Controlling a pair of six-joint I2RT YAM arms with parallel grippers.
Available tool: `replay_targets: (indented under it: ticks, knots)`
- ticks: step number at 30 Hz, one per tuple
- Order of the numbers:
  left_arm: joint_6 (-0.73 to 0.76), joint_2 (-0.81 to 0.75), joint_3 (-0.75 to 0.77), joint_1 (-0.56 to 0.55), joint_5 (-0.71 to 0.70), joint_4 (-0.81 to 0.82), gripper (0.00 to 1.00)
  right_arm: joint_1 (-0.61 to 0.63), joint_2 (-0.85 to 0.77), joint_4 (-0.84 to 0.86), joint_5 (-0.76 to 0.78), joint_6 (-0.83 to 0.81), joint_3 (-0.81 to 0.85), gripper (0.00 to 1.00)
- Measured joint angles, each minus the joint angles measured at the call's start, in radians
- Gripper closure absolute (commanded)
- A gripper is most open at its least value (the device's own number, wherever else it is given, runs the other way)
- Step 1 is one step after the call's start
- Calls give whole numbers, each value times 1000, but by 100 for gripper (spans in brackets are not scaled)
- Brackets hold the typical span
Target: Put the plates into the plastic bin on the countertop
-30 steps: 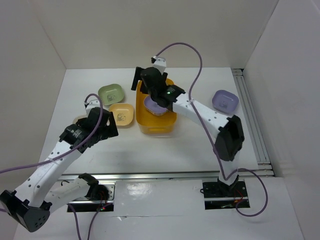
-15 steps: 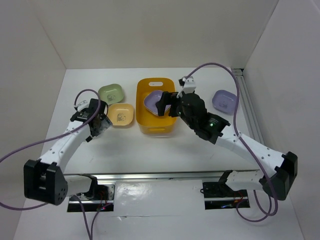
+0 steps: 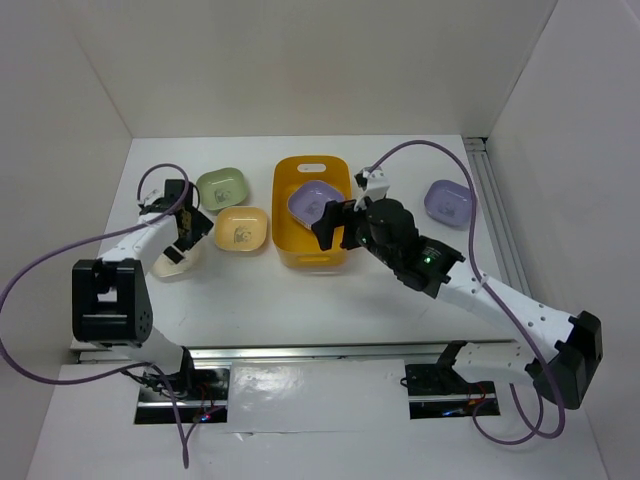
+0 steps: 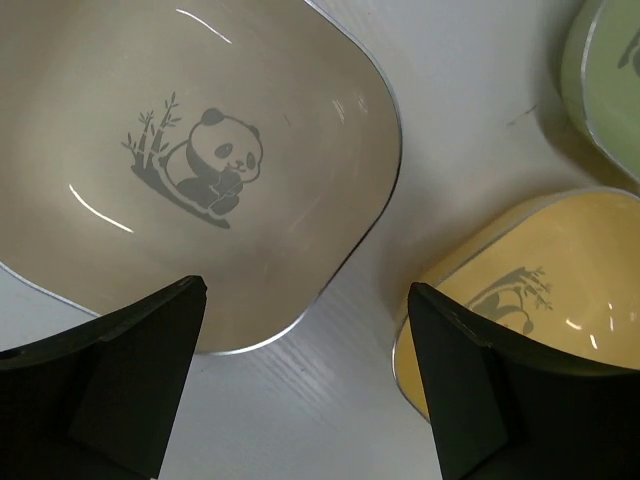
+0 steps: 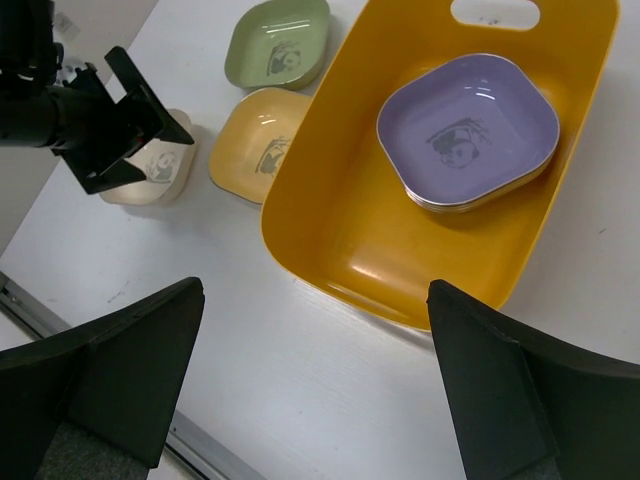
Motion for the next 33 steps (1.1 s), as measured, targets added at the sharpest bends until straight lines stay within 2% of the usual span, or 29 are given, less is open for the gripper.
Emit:
replay_targets:
  ticks: [7,11,12,15,16,18,19,20,24,28,33]
  knots:
    - [-31,134,39,17,9,26,13,6,36,13,-23,-1,-14,0]
    - [-59,180,40,33,9,39,23,7,45,15,-31,-1,-20,0]
    - [-67,191,40,38,9,44,32,8,46,18,-32,-1,-19,0]
    - [-95,208,46,51,-1,49,40,14,51,18,-39,-1,-20,0]
    - [-111,209,46,57,-2,48,55,15,51,18,-39,-1,-20,0]
    - [-148,208,39,69,-10,55,75,16,51,19,-37,-1,-19,0]
    - [-163,200,37,75,-21,61,90,17,51,19,-36,0,-19,0]
    - [-175,181,31,85,-26,61,100,19,51,18,-36,0,-19,0]
    - [-187,102,-6,125,-70,8,100,24,51,17,-34,3,-19,0]
    - [-212,61,14,151,-95,-127,100,31,40,10,-24,15,-19,0]
    - [-218,-100,73,100,-68,-239,100,34,-41,-2,11,47,-42,0]
